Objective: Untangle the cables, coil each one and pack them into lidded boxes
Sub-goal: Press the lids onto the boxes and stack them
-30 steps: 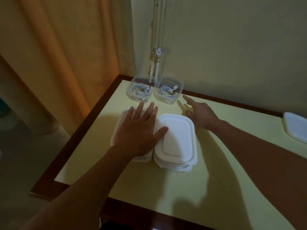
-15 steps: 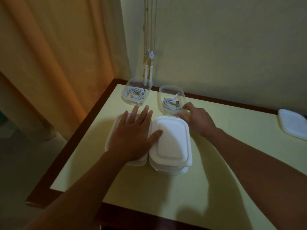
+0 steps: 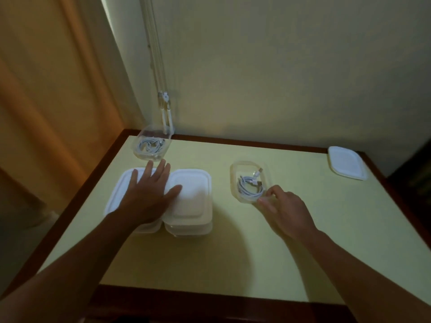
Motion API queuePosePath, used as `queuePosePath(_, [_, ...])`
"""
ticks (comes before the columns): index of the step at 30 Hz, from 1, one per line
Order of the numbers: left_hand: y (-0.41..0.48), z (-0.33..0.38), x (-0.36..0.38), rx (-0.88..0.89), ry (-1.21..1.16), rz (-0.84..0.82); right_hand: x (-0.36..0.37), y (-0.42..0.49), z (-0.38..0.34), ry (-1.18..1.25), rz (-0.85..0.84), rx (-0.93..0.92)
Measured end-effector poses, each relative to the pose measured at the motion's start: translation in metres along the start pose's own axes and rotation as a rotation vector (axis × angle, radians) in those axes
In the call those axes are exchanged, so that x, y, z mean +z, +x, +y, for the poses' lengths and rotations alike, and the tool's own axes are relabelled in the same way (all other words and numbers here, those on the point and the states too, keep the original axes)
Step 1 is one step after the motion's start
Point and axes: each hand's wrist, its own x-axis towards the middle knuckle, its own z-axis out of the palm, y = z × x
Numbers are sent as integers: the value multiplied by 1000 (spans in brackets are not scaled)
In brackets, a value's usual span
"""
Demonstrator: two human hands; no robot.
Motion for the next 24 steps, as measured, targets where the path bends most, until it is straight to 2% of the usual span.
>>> queuePosePath(2, [1,19,-5,-18,-10,8,-8,-15,15,-2,23,32])
queuePosePath(5, [2,67,-17,41,-96,107,-16,-33,32,-25,50,88])
queuePosePath(10, [7,172,-33,377,-254,213,-28,-50,46,10,60,87])
queuePosePath(12, [11,204,-26,437,-285,200,-32,-55,49,14,48,70])
queuePosePath(15, [14,232,3,357,-481,128,-39,-57,54,36,42,99])
queuePosePath(19, [7,241,48,109,-792,19,-54,-46,73,25,96,163])
queuePosePath(21, [4,240,68,35,-834,-6,-63,-37,89,-20,122,198])
queuePosePath(24, [2,235,87,6,-741,43,-77,-17,113,-99,147,242])
